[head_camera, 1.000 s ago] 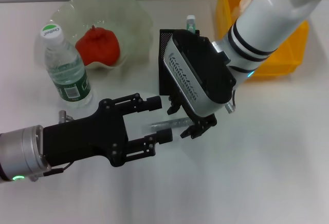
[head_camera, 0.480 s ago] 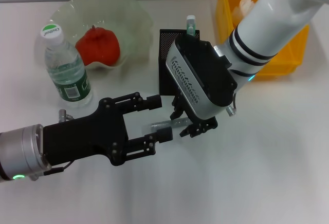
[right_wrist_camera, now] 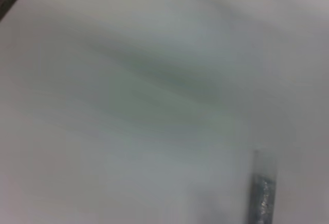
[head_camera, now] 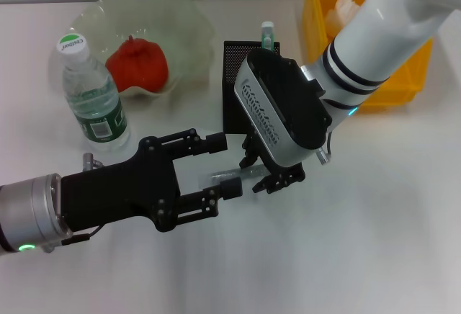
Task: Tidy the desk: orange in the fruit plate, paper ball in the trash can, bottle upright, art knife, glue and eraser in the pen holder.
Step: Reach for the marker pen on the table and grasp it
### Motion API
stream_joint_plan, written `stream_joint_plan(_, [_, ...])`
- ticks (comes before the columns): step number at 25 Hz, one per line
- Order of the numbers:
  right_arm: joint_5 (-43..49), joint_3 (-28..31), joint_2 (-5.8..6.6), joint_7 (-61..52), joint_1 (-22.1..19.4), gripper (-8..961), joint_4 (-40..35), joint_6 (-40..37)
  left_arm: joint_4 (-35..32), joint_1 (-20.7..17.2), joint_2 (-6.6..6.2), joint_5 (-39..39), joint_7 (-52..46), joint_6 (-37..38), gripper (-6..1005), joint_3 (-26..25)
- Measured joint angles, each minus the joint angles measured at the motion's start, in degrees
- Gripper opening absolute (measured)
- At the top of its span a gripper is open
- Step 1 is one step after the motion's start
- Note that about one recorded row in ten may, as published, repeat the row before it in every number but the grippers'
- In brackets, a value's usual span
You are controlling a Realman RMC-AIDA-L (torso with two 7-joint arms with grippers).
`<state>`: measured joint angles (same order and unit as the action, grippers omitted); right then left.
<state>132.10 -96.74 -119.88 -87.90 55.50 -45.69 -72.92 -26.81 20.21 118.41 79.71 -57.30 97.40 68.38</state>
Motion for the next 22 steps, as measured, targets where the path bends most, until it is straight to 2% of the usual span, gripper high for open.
stream_joint_plan(9, [0.4,0.4,0.28,-0.5,1.0,407,1.5,-1.6,0.0,0.2,0.12,0.0,-0.1,0.0,661,0.0])
stream_joint_plan(22, [4.1,0.6,0.35,-2.2,0.5,407,1.3,-1.6,0.6,0.3,0.16,0.0,-0.1,0.0,661,0.0])
